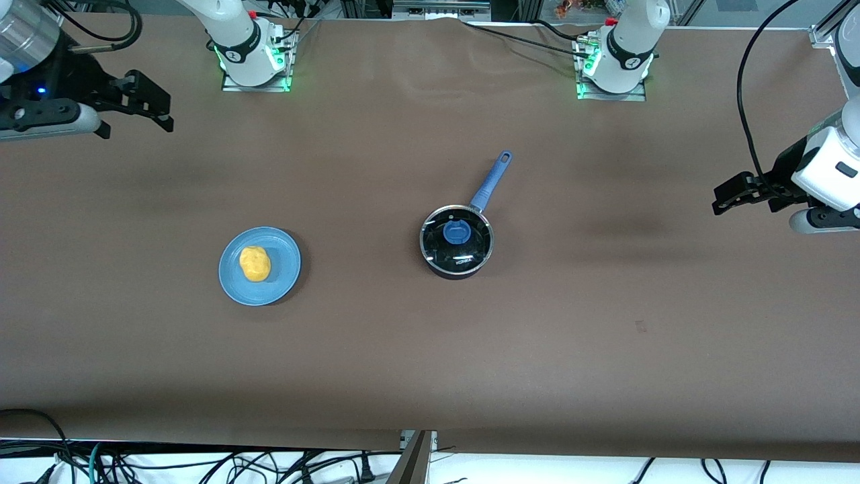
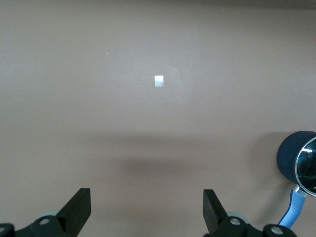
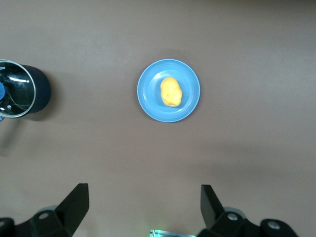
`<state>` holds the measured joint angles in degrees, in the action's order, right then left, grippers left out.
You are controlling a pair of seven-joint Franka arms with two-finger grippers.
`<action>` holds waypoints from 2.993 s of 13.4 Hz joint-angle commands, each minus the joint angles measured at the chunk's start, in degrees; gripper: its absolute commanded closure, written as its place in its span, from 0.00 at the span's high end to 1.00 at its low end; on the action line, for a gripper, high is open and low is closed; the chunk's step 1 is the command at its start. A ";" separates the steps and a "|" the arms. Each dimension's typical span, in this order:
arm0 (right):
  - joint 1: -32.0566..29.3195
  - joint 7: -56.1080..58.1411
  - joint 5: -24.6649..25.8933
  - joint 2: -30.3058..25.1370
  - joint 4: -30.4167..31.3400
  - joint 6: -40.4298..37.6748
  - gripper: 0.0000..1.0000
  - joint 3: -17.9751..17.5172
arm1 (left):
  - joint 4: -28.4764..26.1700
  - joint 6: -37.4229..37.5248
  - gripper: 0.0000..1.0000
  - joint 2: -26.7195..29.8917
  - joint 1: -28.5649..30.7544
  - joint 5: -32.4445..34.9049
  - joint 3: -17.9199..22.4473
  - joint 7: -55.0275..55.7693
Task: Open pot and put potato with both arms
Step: 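Move the left gripper over the pot and lower onto the lid knob, then grasp the blue lid knob with the left gripper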
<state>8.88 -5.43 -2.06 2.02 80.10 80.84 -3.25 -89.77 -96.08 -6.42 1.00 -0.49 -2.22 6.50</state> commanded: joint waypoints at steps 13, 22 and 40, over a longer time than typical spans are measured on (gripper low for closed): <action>-0.01 0.42 -0.23 -0.08 -0.20 1.17 1.00 0.00 | 0.65 1.42 1.00 -1.93 0.41 -0.92 0.11 -0.52; -0.27 0.51 0.12 -0.08 -0.20 1.25 1.00 0.35 | 0.12 -3.49 1.00 -5.18 -3.10 -2.33 -10.76 15.17; -0.27 0.51 0.56 0.01 -0.20 1.25 0.99 0.35 | 0.47 -31.45 1.00 -29.26 -27.80 5.67 -11.66 39.47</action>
<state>8.82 -5.43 -1.93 2.07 80.12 82.04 -2.77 -90.42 -127.59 -34.95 -25.86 3.14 -14.43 44.78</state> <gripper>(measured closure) 0.004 0.000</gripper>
